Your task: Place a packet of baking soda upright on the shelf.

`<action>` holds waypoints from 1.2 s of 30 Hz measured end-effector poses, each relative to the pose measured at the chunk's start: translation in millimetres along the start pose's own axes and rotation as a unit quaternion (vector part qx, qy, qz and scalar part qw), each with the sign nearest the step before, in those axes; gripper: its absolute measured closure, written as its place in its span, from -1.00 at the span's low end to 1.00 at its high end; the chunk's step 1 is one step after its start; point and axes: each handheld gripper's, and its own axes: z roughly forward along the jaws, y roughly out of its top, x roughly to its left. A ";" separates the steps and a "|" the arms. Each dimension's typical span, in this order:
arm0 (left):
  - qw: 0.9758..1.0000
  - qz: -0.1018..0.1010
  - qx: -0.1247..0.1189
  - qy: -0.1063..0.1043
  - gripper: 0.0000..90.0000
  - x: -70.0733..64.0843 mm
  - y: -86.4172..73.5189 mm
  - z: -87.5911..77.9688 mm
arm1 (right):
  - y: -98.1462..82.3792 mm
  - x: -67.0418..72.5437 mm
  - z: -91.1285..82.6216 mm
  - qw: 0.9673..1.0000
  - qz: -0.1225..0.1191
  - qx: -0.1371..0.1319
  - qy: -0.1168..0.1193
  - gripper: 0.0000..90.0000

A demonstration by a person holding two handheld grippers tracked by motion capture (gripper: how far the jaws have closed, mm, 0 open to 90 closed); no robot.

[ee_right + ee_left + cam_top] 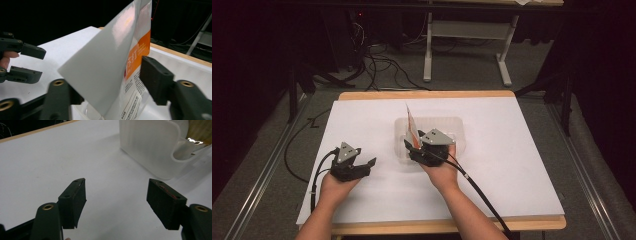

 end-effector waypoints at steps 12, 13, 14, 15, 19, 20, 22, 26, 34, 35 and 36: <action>1.000 0.003 0.003 0.001 -0.29 0.9 -0.2 0.7 | 5.2 -8.4 -27.5 1.000 -0.001 -0.005 0.003 -0.46; 1.000 0.003 0.002 0.002 -0.29 1.0 -0.3 0.6 | 4.7 -8.9 -32.3 1.000 0.000 -0.007 0.004 -0.46; 1.000 0.002 0.003 0.002 -0.29 0.8 -0.3 0.1 | 4.4 -10.7 -39.7 1.000 0.000 -0.008 0.003 -0.45; 1.000 0.002 0.003 0.002 -0.29 0.8 -0.3 0.1 | 4.5 -12.4 -43.8 1.000 0.003 -0.011 0.005 -0.45; 1.000 0.006 0.006 0.003 -0.29 -0.4 -0.4 -0.5 | 4.4 -18.6 -57.6 1.000 0.006 -0.013 0.007 -0.44; 1.000 0.006 0.005 0.003 -0.29 -0.8 -0.6 -0.6 | 3.8 -20.5 -62.4 1.000 0.006 -0.016 0.007 -0.44; 1.000 0.007 0.006 0.004 -0.29 -1.1 -0.8 -0.7 | 1.3 -25.0 -73.3 1.000 0.006 -0.017 0.005 -0.43; 1.000 0.009 0.009 0.006 -0.30 -1.6 -1.2 -0.6 | -7.8 -39.0 -97.3 1.000 0.010 -0.020 -0.012 -0.42; 1.000 0.012 0.012 0.008 -0.30 -2.8 -1.5 -0.3 | -45.5 -94.6 -155.3 0.995 0.036 -0.009 -0.088 -0.38; 1.000 0.012 0.012 0.008 -0.30 -3.0 -1.6 0.0 | -51.7 -102.3 -164.7 0.994 0.039 -0.005 -0.102 -0.38; 1.000 0.012 0.014 0.009 -0.30 -3.1 -1.7 0.2 | -65.8 -117.1 -185.1 0.991 0.049 -0.003 -0.128 -0.36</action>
